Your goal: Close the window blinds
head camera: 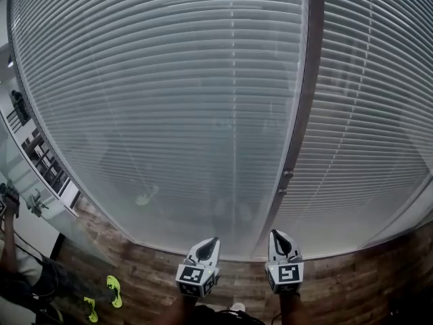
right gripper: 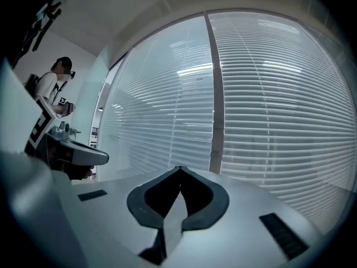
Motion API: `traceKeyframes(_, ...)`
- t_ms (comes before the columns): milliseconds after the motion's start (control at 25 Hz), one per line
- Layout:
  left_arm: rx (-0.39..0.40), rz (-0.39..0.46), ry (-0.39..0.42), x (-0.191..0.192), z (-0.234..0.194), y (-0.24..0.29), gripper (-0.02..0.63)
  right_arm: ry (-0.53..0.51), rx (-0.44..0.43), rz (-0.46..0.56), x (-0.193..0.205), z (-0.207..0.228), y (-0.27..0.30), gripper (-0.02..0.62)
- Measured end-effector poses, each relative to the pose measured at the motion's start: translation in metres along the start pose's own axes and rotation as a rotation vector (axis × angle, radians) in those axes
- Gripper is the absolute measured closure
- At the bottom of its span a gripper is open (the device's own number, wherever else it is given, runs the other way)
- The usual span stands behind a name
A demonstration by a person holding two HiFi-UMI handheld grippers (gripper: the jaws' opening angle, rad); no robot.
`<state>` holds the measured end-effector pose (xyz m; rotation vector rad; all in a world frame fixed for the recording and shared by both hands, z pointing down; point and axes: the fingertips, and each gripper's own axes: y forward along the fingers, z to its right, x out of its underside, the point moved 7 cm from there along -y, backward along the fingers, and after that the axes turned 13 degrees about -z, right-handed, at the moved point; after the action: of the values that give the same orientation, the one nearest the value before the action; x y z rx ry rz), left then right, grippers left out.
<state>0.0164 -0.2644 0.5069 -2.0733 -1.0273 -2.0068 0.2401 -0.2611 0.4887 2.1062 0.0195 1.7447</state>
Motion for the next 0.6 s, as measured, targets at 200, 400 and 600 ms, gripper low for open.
traceKeyframes(200, 0.026, 0.008, 0.010, 0.007, 0.005, -0.001, 0.606, 0.016, 0.018, -0.060, 0.017, -0.010, -0.013, 0.592)
traceKeyframes(400, 0.035, -0.012, 0.007, 0.024, 0.001, -0.019, 0.606, -0.009, 0.018, -0.057, 0.034, -0.030, -0.026, 0.592)
traceKeyframes(600, 0.032, -0.030, 0.002, 0.048, -0.017, -0.044, 0.606, 0.003, 0.044, -0.079, 0.037, -0.063, -0.040, 0.592)
